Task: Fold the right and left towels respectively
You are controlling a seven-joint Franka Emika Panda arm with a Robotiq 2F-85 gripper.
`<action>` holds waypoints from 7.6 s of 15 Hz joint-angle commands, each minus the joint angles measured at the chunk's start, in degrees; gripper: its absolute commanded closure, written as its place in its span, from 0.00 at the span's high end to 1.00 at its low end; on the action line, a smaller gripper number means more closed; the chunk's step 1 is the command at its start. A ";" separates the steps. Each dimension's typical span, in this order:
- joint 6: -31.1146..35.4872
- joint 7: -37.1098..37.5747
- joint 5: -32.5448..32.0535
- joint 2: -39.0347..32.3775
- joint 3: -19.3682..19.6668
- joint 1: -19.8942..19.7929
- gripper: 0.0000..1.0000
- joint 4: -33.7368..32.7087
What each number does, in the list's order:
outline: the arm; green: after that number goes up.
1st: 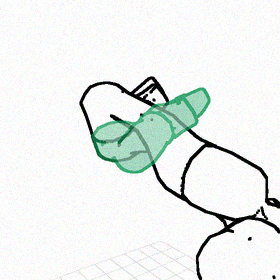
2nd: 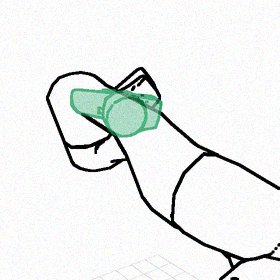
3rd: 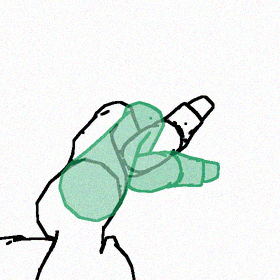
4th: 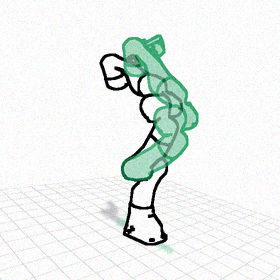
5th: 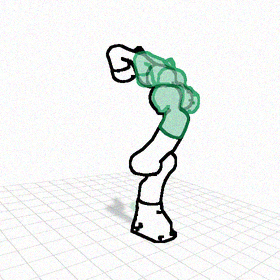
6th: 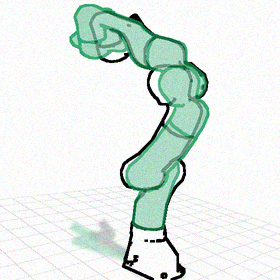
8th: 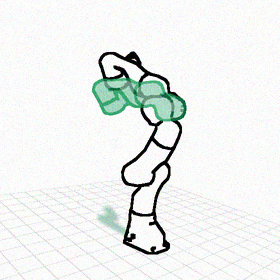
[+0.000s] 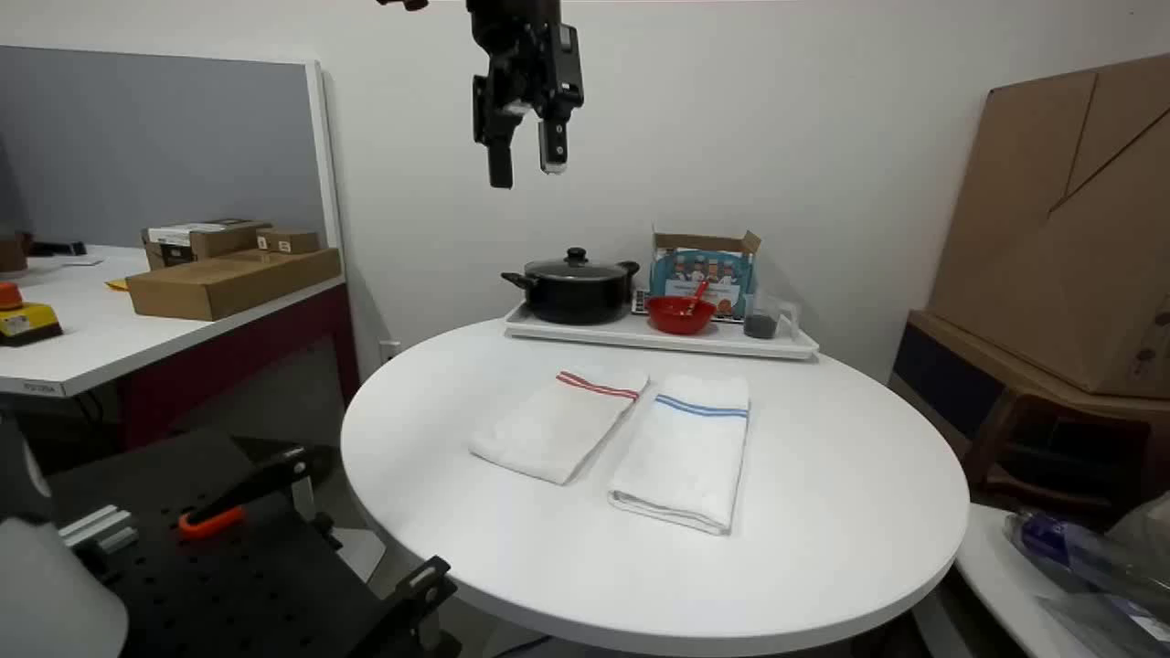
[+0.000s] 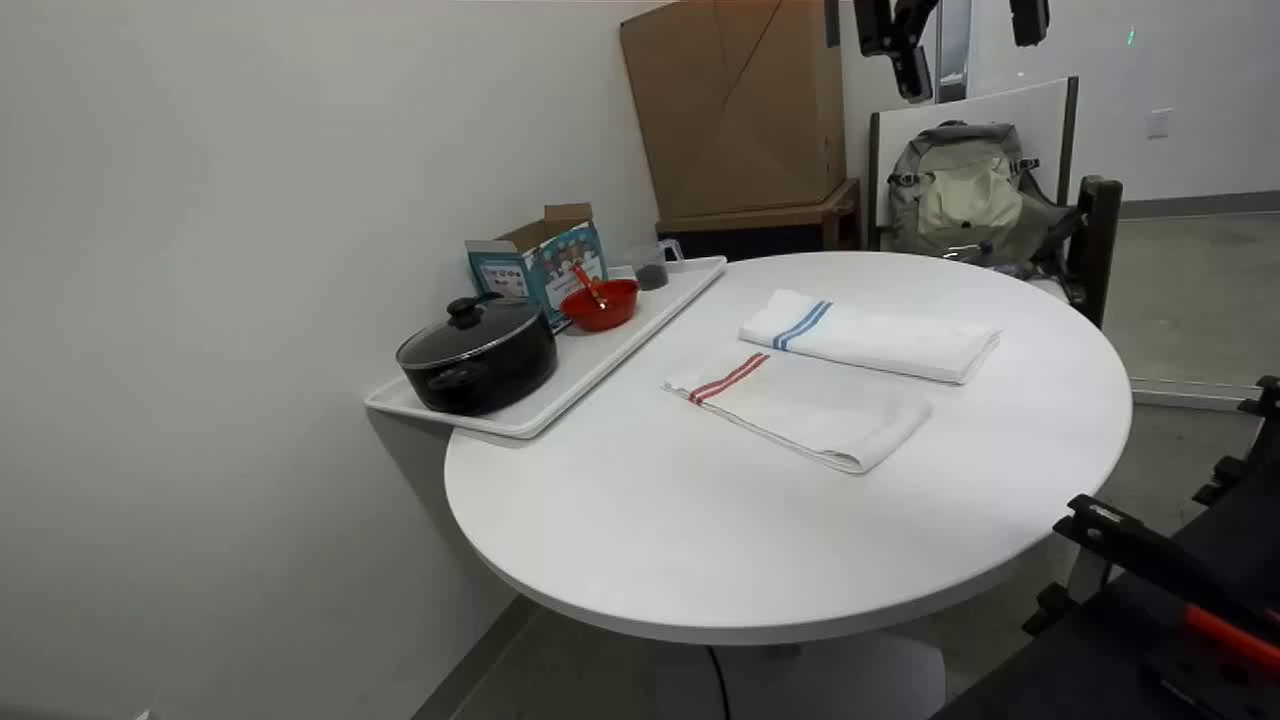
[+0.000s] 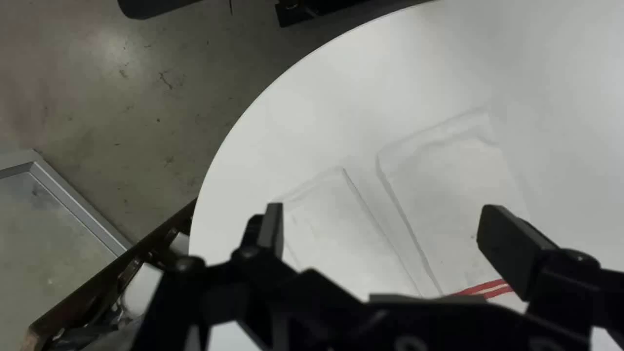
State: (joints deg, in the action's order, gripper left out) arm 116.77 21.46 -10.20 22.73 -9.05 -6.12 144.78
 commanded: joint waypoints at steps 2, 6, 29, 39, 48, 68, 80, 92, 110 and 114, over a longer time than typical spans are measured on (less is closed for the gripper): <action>-0.31 1.10 -0.97 -0.02 1.32 0.92 1.00 -0.18; -0.27 0.31 -0.40 -0.07 1.86 1.47 1.00 -0.08; 16.92 35.10 16.72 -14.89 11.77 -4.22 1.00 -8.09; 51.71 55.22 18.54 -31.84 17.70 -2.61 1.00 -3.00; 60.71 74.30 17.21 -43.26 30.62 6.59 1.00 -0.77; 51.80 67.68 14.54 -58.33 31.71 16.05 1.00 -11.19; 52.31 62.03 15.51 -61.10 30.78 15.85 0.45 -10.74; 53.30 59.44 16.59 -52.43 30.75 15.83 0.08 -0.38; 31.56 66.34 11.99 -38.77 25.96 11.08 0.08 -14.16; 26.22 67.45 11.87 -44.71 22.16 10.11 0.08 -24.19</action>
State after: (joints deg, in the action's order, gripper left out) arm 146.98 87.01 2.51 -16.14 15.56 5.37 128.46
